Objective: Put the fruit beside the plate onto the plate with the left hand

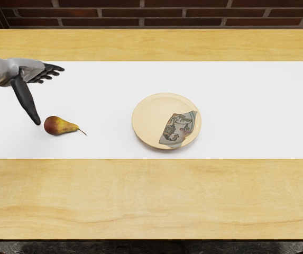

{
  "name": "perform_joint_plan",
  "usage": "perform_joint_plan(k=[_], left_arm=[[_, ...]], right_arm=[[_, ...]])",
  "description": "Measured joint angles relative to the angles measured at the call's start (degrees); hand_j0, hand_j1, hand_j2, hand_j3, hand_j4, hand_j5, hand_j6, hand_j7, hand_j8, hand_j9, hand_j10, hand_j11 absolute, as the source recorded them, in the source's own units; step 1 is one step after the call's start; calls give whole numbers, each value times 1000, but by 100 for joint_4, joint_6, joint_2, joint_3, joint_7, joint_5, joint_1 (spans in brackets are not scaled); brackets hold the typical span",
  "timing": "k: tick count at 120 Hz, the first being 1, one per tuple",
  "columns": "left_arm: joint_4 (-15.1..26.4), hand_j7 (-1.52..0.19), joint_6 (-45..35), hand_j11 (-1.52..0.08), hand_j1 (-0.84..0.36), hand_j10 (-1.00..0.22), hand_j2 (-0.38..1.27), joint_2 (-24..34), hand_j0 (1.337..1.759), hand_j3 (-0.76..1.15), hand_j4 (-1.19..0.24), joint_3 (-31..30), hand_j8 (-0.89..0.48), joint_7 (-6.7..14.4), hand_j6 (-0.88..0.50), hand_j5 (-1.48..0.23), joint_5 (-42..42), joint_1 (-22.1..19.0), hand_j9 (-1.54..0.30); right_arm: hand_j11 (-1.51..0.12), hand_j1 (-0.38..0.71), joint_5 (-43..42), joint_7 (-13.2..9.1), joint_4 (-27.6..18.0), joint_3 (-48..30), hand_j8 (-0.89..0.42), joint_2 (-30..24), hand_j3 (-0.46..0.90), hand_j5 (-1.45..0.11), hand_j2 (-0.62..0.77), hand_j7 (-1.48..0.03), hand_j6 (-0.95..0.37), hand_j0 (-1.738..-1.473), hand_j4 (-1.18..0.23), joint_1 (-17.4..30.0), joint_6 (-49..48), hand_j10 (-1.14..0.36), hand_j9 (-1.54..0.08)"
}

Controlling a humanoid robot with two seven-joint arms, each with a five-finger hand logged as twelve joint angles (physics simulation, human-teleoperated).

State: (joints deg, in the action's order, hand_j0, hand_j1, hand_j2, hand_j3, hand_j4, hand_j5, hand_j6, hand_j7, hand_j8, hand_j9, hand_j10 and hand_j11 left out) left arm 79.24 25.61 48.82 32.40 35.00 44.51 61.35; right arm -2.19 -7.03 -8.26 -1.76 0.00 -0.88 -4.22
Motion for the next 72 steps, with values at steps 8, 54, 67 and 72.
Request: perform_joint_plan(k=[8,54,67,72], left_arm=[[6,0,-363,0,349,-3,1,-121,1658,0,-4,10,-4,0,-5,-1,409,-105,0],[23,0,-1571,0,349,-4,2,-895,1658,0,-4,-295,-5,0,-6,-1,2216,-887,0],[22,0,-2016,0,349,-4,2,-1165,1658,0,-4,-312,-5,0,-6,-1,2492,-1155,0],[19,0,-2108,0,349,-4,2,-1173,1658,0,-4,-321,-5,0,-6,-1,2558,-1224,0]], right_arm=[[0,-349,0,0,0,0,0,0,0,0,0,0,0,-1658,0,0,0,0,0],[0,-349,0,0,0,0,0,0,0,0,0,0,0,-1658,0,-4,0,0,0],[0,-349,-1,0,0,0,0,0,0,0,0,0,0,-1658,0,-4,0,0,0],[0,-349,-1,0,0,0,0,0,0,0,0,0,0,-1658,0,-3,0,0,0]])
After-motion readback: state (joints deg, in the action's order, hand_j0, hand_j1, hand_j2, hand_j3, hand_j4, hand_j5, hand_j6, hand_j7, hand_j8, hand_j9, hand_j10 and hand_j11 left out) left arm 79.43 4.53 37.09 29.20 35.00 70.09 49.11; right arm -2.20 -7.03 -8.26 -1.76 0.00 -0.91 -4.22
